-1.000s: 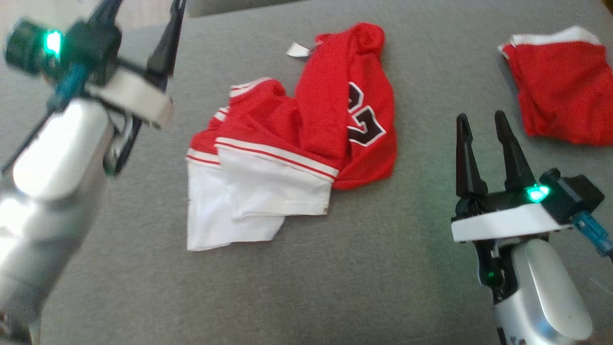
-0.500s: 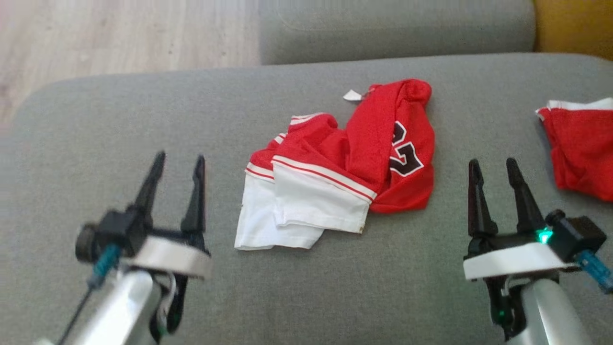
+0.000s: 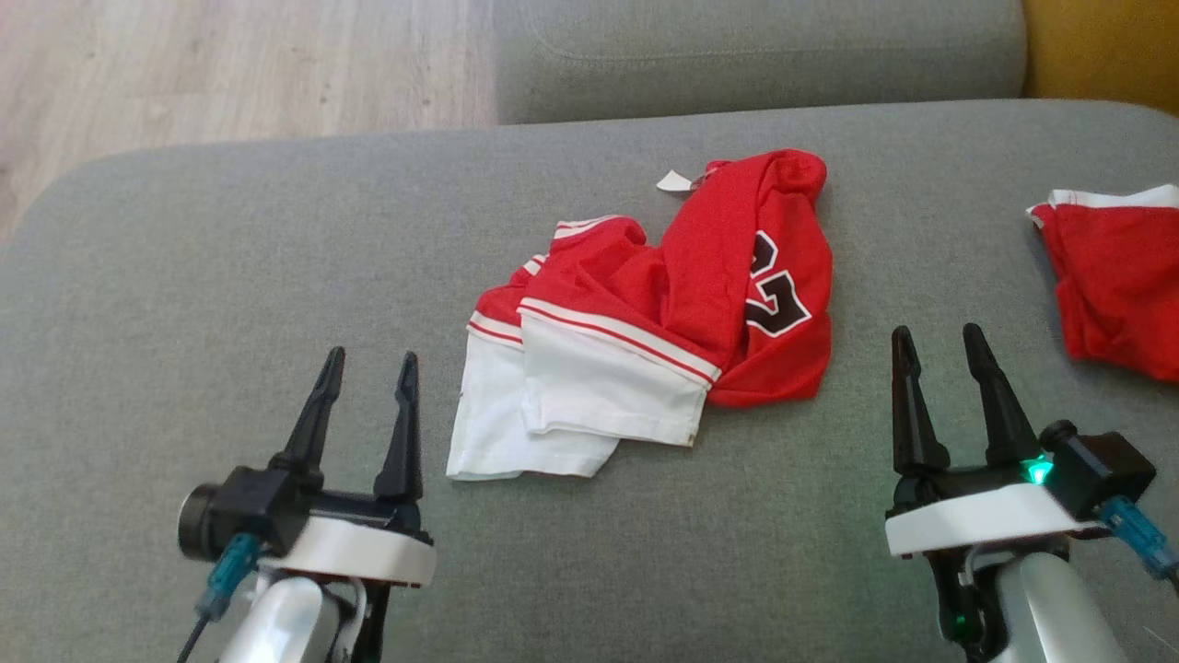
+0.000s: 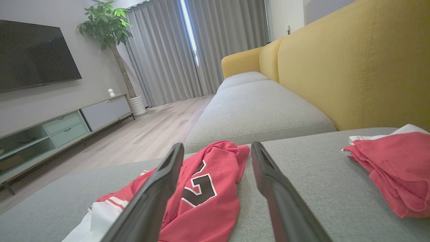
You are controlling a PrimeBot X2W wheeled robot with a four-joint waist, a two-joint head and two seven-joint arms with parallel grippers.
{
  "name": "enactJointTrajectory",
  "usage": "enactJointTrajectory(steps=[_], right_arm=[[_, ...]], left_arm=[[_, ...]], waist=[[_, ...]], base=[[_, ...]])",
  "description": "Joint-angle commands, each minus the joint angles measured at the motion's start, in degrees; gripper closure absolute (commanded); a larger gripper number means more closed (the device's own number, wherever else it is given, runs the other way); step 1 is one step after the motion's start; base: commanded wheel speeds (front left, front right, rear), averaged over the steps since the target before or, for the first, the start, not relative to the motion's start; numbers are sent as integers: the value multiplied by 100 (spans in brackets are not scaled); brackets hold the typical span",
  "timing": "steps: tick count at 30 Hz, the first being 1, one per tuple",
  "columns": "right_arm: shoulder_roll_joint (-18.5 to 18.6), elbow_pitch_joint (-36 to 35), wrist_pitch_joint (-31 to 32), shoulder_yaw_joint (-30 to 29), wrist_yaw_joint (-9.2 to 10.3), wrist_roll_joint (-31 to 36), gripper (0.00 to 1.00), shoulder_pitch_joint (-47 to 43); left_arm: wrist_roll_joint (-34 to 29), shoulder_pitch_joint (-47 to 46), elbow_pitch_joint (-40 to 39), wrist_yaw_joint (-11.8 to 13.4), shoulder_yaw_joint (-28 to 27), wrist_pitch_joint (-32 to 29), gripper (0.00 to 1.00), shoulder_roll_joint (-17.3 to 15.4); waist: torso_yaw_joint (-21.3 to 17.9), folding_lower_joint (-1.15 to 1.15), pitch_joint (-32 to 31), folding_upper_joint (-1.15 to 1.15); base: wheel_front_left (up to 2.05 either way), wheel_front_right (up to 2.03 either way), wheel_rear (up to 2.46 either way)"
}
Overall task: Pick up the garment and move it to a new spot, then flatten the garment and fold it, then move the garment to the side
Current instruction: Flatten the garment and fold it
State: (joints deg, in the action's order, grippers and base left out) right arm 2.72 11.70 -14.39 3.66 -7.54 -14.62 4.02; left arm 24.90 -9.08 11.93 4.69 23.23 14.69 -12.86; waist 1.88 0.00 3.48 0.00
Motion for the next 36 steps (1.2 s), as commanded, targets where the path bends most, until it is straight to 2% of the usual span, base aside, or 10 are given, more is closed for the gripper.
enactJointTrajectory(steps=[1, 4, 5, 6, 10, 14, 20, 36], right_arm=[[16, -213, -61, 159, 5, -14, 0, 214], [16, -219, -61, 146, 5, -10, 0, 252], [16, -214, -61, 143, 5, -4, 0, 290], [16, -214, -61, 143, 5, -4, 0, 290], [16, -197, -61, 88, 5, 4, 0, 382], [16, -187, -61, 46, 5, 2, 0, 479], [16, -204, -61, 44, 5, -21, 0, 612], [16, -246, -61, 24, 5, -157, 0, 766]], left_arm=[[-100, -340, -132, -82, -265, 30, 0, -4], [-298, -507, -18, -340, -95, 30, 0, 87], [-456, -650, 164, -533, 171, 28, 0, 134], [-456, -650, 164, -533, 171, 28, 0, 134], [-806, -1039, 549, -882, 845, -140, 0, 295], [-1056, -1376, 942, -1077, 1495, -402, 0, 491], [-1221, -1771, 1638, -1161, 2055, -650, 0, 669], [-1154, -2444, 3005, -1130, 2313, -963, 0, 897]], waist=[[-37, 0, 71, 0], [-87, 0, 177, 0], [-142, 0, 262, 0], [-142, 0, 262, 0], [-268, 0, 457, 0], [-422, 0, 651, 0], [-658, 0, 901, 0], [-1072, 0, 1242, 0]], base=[[0, 0, 0], [0, 0, 0], [0, 0, 0], [0, 0, 0], [0, 0, 0], [0, 0, 0], [0, 0, 0], [0, 0, 0]])
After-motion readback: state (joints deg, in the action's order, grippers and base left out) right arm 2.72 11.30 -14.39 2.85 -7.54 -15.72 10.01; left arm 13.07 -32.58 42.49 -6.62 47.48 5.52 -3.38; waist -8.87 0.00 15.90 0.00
